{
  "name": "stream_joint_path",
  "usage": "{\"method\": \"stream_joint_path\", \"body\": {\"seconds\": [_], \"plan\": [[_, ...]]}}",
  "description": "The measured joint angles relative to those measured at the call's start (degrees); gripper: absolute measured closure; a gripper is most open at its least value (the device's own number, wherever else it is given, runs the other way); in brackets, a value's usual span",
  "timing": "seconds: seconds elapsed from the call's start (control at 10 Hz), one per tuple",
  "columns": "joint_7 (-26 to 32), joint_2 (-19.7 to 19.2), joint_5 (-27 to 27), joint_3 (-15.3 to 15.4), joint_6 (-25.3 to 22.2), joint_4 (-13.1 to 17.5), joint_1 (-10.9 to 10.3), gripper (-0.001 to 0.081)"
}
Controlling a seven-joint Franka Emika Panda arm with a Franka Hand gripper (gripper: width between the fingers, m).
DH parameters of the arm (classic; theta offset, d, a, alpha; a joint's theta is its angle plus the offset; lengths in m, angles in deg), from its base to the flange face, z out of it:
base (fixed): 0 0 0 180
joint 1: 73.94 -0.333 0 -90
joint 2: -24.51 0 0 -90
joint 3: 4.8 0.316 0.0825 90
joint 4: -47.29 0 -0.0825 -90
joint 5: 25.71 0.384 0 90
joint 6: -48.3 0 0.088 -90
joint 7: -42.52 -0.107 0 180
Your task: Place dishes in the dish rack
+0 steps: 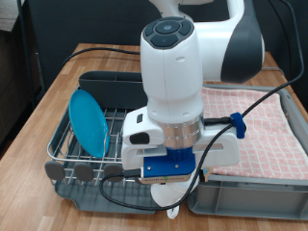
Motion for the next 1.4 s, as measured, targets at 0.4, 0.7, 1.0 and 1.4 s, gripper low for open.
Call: {"method": "stream_joint_path", "body": {"seconds": [0.4, 0.7, 1.0, 1.4], "plan": [[-1.78, 0.01, -0.36, -0.69, -9.48, 5.63, 0.12, 0.0014], [-5.27, 2.3, -2.88, -2.56, -8.48, 5.41, -1.96, 0.0004], [-9.35, 6.62, -5.45, -4.07, -8.22, 2.82, -4.89, 0.0004], [-14.08, 12.59, -7.44, -4.37, -8.21, -2.37, -8.19, 0.0004]]}}
